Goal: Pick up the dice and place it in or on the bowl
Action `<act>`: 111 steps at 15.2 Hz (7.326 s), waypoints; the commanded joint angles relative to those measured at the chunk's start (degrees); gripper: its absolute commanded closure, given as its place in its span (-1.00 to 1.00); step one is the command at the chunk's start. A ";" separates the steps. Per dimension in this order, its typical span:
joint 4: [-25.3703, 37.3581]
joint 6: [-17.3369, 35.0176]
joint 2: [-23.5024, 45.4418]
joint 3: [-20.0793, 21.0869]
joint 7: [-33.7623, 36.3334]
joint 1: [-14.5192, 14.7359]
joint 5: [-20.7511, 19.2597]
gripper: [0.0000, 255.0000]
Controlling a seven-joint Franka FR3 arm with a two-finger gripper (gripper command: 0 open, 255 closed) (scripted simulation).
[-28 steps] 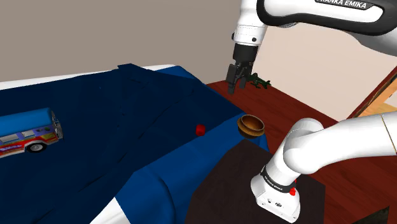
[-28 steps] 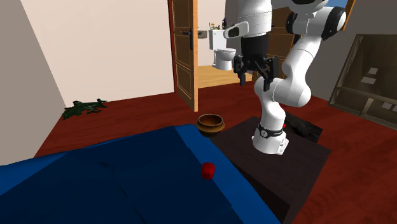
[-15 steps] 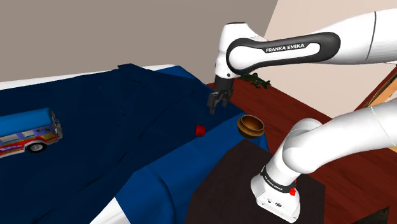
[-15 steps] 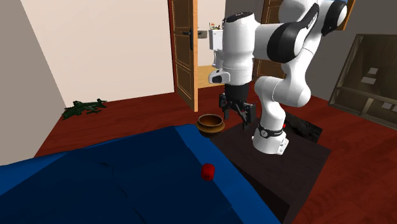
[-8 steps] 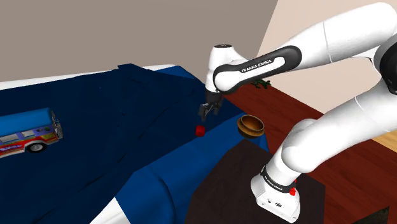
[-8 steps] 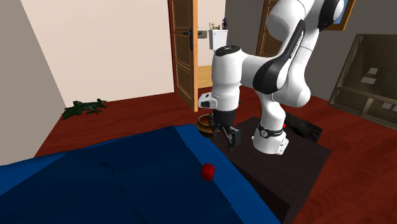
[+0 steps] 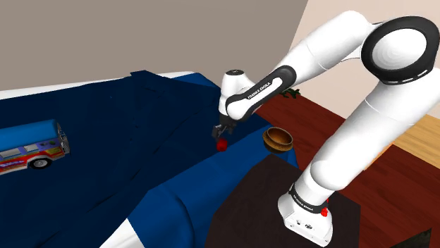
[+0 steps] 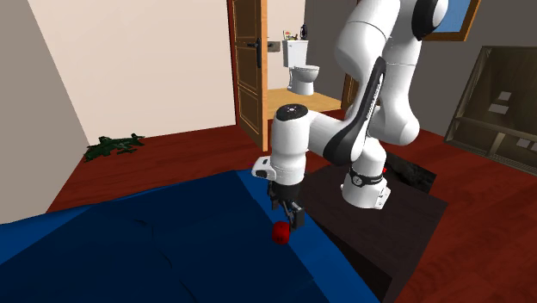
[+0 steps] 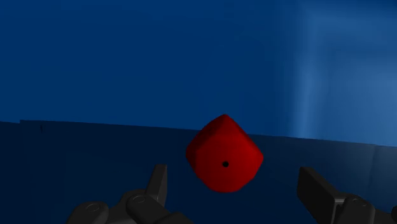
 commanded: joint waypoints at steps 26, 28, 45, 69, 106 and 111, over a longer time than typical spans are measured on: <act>-0.26 7.35 6.97 -0.31 2.22 -0.56 -2.97 1.00; -0.19 5.61 5.27 -0.20 1.60 -0.53 -2.22 1.00; 2.82 -9.49 -7.00 -0.29 -1.77 0.17 1.56 1.00; -5.64 -22.13 -29.05 -10.93 -16.64 -6.66 -2.69 1.00; -16.60 -10.35 -30.02 -27.91 -32.93 -19.69 -16.81 -1.00; -13.65 -18.69 -35.42 -26.09 -33.28 -19.18 -15.01 -1.00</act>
